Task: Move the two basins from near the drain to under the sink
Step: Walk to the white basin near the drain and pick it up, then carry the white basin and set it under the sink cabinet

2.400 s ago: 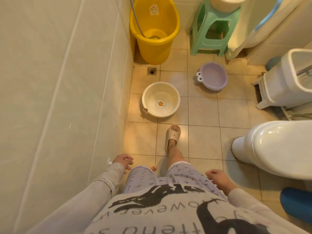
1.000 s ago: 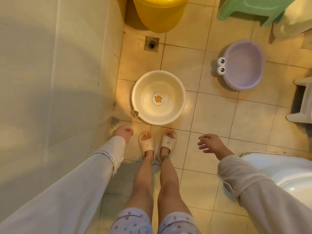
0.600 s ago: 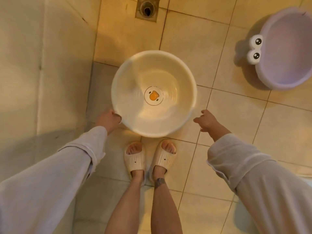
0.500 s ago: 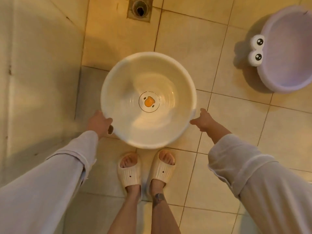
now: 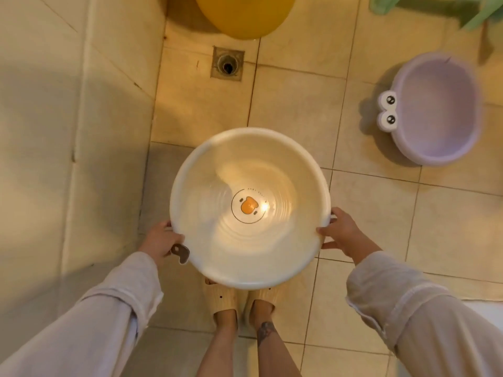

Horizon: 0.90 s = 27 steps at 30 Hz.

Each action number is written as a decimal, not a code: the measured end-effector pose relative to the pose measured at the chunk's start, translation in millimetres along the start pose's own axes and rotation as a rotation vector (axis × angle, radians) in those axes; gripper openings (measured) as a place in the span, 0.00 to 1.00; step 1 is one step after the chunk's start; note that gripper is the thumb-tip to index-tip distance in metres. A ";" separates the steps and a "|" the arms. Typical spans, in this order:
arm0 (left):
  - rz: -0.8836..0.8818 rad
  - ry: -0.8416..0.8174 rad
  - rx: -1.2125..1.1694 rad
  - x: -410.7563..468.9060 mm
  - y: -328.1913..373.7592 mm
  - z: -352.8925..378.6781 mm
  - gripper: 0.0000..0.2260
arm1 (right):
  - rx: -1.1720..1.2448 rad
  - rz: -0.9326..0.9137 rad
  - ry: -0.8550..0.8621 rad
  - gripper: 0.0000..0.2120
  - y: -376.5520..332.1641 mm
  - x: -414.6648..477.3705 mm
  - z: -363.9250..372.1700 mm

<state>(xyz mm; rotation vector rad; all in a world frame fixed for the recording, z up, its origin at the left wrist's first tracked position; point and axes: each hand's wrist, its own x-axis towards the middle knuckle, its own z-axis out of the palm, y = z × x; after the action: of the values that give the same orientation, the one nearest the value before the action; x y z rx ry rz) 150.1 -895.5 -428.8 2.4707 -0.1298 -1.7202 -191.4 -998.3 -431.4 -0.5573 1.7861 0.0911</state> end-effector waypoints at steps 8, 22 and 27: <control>0.027 0.016 -0.063 -172.4 -20.4 -59.1 0.24 | 0.077 0.002 -0.047 0.24 11.9 -190.5 -56.4; 0.125 -0.008 -0.029 -401.5 4.2 -117.5 0.24 | 0.467 -0.148 -0.108 0.27 69.2 -422.4 -134.1; 0.225 -0.070 -0.080 -424.2 29.1 -104.1 0.25 | 0.634 -0.189 -0.079 0.26 95.7 -440.7 -141.6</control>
<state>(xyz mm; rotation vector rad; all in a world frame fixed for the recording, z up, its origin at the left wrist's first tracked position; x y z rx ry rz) 100.5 -857.6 4.4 2.2434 -0.3258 -1.6829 -276.6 -820.8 -1.6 -0.2528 1.5626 -0.5583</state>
